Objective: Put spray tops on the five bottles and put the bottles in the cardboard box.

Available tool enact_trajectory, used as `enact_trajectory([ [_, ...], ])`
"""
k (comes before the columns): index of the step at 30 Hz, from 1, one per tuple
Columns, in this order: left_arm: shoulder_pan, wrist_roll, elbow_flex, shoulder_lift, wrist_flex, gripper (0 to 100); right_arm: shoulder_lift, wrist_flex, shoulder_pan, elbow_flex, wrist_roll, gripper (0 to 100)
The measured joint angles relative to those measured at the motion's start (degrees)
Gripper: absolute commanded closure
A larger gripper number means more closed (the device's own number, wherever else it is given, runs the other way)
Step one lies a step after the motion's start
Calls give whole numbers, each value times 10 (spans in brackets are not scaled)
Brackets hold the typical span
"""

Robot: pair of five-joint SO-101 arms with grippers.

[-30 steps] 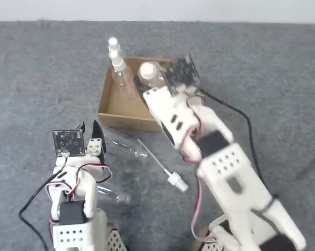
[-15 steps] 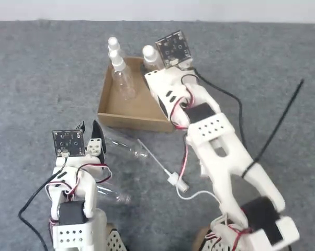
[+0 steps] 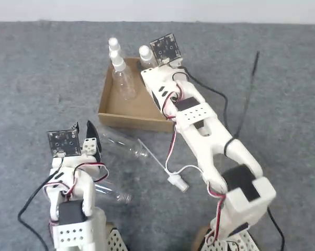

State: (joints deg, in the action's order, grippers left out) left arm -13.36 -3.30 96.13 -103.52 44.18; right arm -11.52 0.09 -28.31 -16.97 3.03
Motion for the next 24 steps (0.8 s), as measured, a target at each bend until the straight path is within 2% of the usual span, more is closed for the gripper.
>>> enact_trajectory([
  [8,0,0,0,0,0,906,-76,-83,9,0,0,991],
  [13,0,0,0,0,0,906,-115,-88,12,33,-26,991],
  [18,0,0,0,0,0,906,-150,-44,32,98,-86,991],
  [24,0,0,0,0,0,906,-181,18,42,155,-96,989],
])
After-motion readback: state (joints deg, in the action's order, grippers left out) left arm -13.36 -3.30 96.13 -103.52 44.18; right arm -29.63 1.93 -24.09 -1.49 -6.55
